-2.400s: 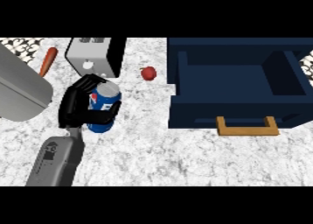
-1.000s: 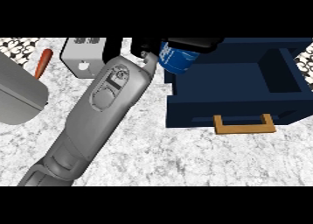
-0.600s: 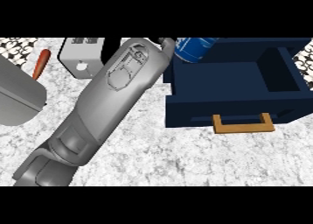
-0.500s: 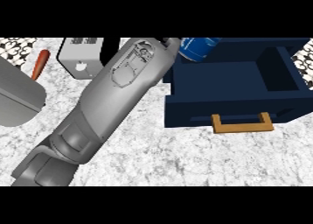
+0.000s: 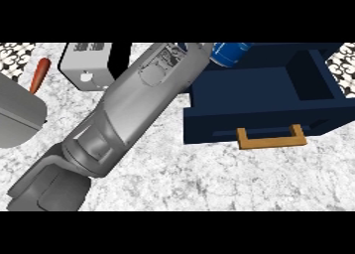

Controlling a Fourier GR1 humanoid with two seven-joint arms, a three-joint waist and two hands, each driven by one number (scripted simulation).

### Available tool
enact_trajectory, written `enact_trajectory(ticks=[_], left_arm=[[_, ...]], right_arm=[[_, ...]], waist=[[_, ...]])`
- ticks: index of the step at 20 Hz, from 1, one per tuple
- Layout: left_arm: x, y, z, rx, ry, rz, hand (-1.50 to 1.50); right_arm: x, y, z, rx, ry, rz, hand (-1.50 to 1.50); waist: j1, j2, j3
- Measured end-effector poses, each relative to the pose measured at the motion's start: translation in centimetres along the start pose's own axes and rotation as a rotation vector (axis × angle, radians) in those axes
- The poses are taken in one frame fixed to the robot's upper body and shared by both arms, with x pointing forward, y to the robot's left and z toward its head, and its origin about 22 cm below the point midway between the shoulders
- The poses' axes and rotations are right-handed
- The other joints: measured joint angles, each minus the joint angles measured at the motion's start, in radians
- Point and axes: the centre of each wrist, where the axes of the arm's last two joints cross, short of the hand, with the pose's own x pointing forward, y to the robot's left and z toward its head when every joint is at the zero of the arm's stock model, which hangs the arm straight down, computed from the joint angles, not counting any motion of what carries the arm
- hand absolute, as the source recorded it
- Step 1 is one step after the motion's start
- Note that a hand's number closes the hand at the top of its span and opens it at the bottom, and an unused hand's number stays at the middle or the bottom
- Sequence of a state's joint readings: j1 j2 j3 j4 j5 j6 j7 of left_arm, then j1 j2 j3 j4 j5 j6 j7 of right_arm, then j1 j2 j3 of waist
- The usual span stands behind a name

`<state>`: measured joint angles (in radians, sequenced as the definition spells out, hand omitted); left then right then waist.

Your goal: Pick up the can, place it into the drawer and close the drawer

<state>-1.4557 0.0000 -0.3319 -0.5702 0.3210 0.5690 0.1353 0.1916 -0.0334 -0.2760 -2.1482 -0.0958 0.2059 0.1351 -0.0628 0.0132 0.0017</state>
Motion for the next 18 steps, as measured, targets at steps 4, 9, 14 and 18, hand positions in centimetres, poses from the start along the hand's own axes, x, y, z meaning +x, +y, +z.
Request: enact_trajectory(ticks=[4,9,14,18], left_arm=[[-0.3,-0.2,-0.3,0.007,0.02,-0.015,1.5],[-1.7,-0.4,-0.2,0.024,0.012,-0.053,1.5],[-2.6,-0.5,-0.1,0.04,0.008,-0.081,1.5],[-3.5,-0.3,-0.3,0.051,0.015,-0.115,1.5]], right_arm=[[0.0,0.3,-0.1,0.006,-0.009,-0.002,-1.5],[-0.2,0.6,-0.6,0.016,-0.009,-0.005,-1.5],[-0.4,0.8,-1.4,0.016,-0.015,-0.006,-1.5],[-0.2,0.9,-1.4,0.021,-0.018,-0.003,-1.5]], waist=[[-0.01,0.002,0.0],[-0.024,0.006,0.001],[-0.032,0.009,0.001],[-0.038,0.011,0.001]])
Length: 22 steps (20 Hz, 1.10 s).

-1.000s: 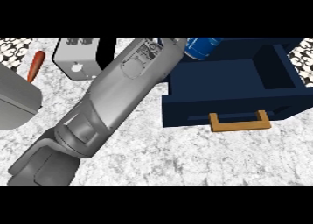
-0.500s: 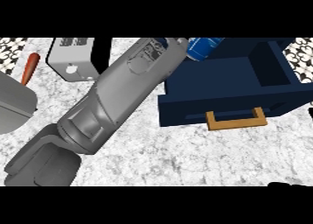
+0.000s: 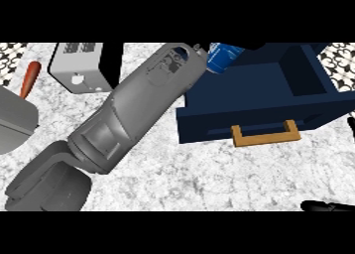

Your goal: Pick up the can, place it into the drawer and close the drawer

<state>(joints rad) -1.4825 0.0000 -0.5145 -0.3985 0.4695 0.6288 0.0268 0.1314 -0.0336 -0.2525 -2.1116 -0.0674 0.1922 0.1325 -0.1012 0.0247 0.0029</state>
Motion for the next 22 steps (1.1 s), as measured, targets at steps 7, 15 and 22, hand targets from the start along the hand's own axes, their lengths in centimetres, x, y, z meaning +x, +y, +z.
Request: enact_trajectory(ticks=[7,15,22], left_arm=[[-2.2,0.0,0.4,0.024,-0.013,-0.053,-1.5],[-3.5,0.1,0.6,0.085,0.001,-0.066,-1.5],[-3.8,0.2,0.5,0.127,0.002,-0.053,-1.5]], right_arm=[[0.6,-0.1,-0.2,0.013,-0.019,0.0,-1.5],[1.1,0.2,-1.1,0.027,-0.03,0.0,-1.5],[1.8,-0.2,-0.9,0.033,-0.049,0.024,-1.5]], waist=[[-0.014,0.003,0.0],[-0.027,0.008,0.0],[-0.029,0.007,0.0]])
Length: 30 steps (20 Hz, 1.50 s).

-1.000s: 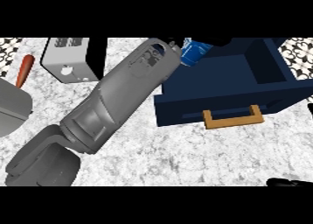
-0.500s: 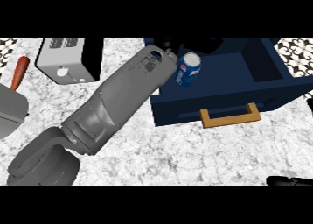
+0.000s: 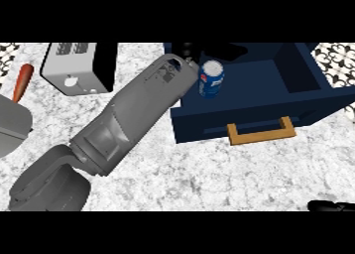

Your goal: Pick up the can, place it into the drawer and close the drawer

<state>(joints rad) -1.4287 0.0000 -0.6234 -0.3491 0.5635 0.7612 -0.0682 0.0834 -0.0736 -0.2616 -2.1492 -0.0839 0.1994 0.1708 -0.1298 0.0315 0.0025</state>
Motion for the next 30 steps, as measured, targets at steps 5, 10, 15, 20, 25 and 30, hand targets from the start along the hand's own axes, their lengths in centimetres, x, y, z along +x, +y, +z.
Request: enact_trajectory(ticks=[5,10,15,20,25,30], left_arm=[[-0.1,0.0,0.1,0.019,0.019,0.042,-1.5],[0.5,-0.2,0.2,0.018,0.035,0.091,-1.5],[1.6,-0.4,0.4,0.022,0.013,0.138,-1.5],[2.2,-0.7,0.6,0.037,-0.005,0.162,-1.5],[3.0,-0.9,0.8,0.041,-0.007,0.169,-1.5],[3.2,-0.4,0.4,0.032,0.004,0.175,-1.5]], right_arm=[[1.1,-0.3,-0.1,0.02,-0.07,0.137,-1.5],[2.2,0.3,0.0,0.065,-0.136,0.271,-1.5],[2.7,1.1,-0.5,0.101,-0.184,0.396,-1.5],[2.6,2.1,-1.6,0.124,-0.202,0.568,-1.5],[0.9,3.5,-2.6,0.162,-0.189,0.764,-1.5],[-1.2,5.5,-3.9,0.204,-0.163,0.917,-1.5]], waist=[[0.001,0.0,0.0],[0.01,-0.003,-0.001],[0.029,-0.006,-0.001],[0.057,-0.011,-0.002],[0.087,-0.018,-0.002],[0.119,-0.025,-0.002]])
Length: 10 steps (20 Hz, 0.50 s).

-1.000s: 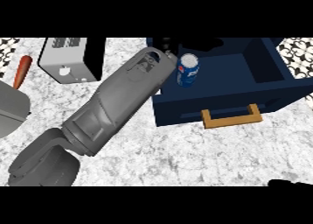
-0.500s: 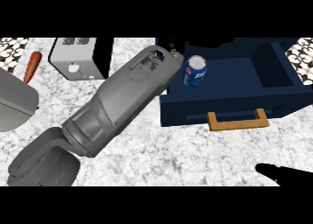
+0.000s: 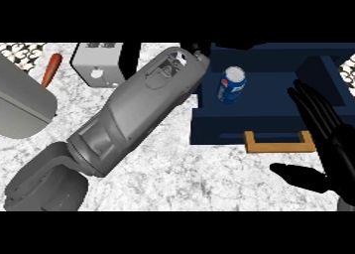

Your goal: Pick up the can, place it into the drawer and close the drawer

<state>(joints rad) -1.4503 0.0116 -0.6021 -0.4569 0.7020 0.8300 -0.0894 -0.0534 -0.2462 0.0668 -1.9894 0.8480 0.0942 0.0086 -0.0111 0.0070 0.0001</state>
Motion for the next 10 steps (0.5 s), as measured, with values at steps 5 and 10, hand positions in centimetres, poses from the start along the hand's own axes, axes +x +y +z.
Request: enact_trajectory(ticks=[5,10], left_arm=[[0.5,0.4,0.0,0.003,0.008,-0.002,-1.5],[0.9,3.1,-1.0,0.017,0.005,-0.009,-1.5]], right_arm=[[-1.3,3.4,-1.0,0.031,0.043,0.107,-1.5],[-3.1,7.3,-2.1,0.009,0.083,0.119,-1.5]], waist=[[0.02,-0.007,0.0],[0.034,-0.009,0.0]])
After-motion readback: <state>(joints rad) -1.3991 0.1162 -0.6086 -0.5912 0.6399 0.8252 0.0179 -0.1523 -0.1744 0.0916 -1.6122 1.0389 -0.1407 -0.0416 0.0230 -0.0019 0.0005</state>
